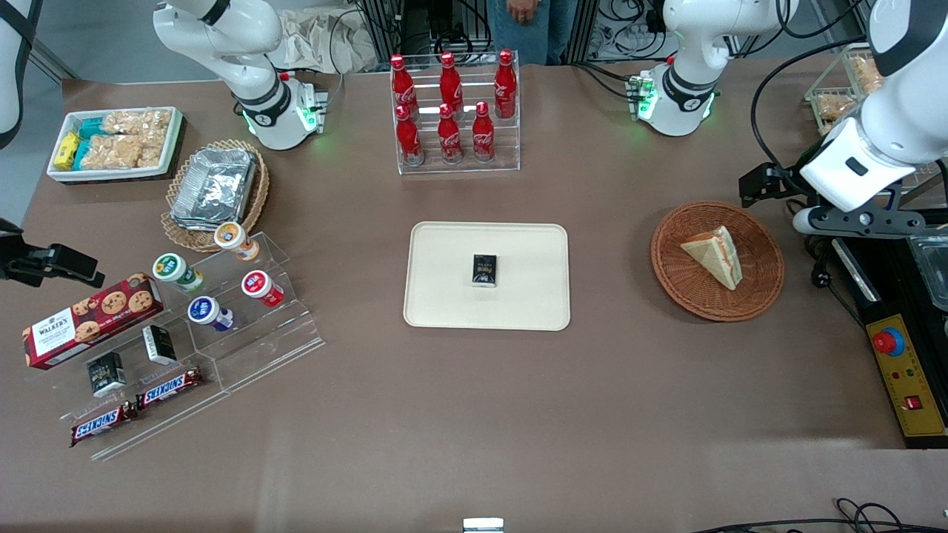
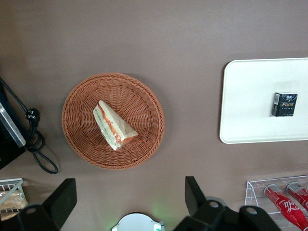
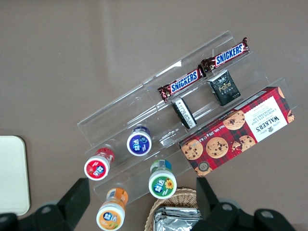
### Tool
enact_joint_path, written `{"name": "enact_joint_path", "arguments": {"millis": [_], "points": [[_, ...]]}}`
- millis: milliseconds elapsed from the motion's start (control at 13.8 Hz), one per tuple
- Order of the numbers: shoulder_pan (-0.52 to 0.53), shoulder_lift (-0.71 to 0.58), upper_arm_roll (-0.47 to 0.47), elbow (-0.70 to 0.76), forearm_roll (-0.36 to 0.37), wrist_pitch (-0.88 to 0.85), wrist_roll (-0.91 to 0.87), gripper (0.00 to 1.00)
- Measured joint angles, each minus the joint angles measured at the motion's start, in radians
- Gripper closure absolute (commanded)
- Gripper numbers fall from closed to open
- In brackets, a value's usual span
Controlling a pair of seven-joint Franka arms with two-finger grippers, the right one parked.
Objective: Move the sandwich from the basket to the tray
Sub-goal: 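Move the left gripper over the wicker basket above the wrapped sandwich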
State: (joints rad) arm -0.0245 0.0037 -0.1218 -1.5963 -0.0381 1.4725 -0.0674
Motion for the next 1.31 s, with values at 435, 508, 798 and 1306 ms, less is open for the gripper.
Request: {"name": "enact_joint_path", "arguments": {"millis": [435,508,798,1306], "points": [[0.0,0.004,0.001,0.004,0.0,-0.004,-0.035,0.0],[0.001,0.004,0.001,0.004,0.0,-0.019,-0.076,0.0],[0.0,0.004,0.001,0.003,0.0,-0.076,-0.322,0.0],[0.009,0.017,0.01,-0.006,-0.018,-0.082,-0.402,0.0]]}}
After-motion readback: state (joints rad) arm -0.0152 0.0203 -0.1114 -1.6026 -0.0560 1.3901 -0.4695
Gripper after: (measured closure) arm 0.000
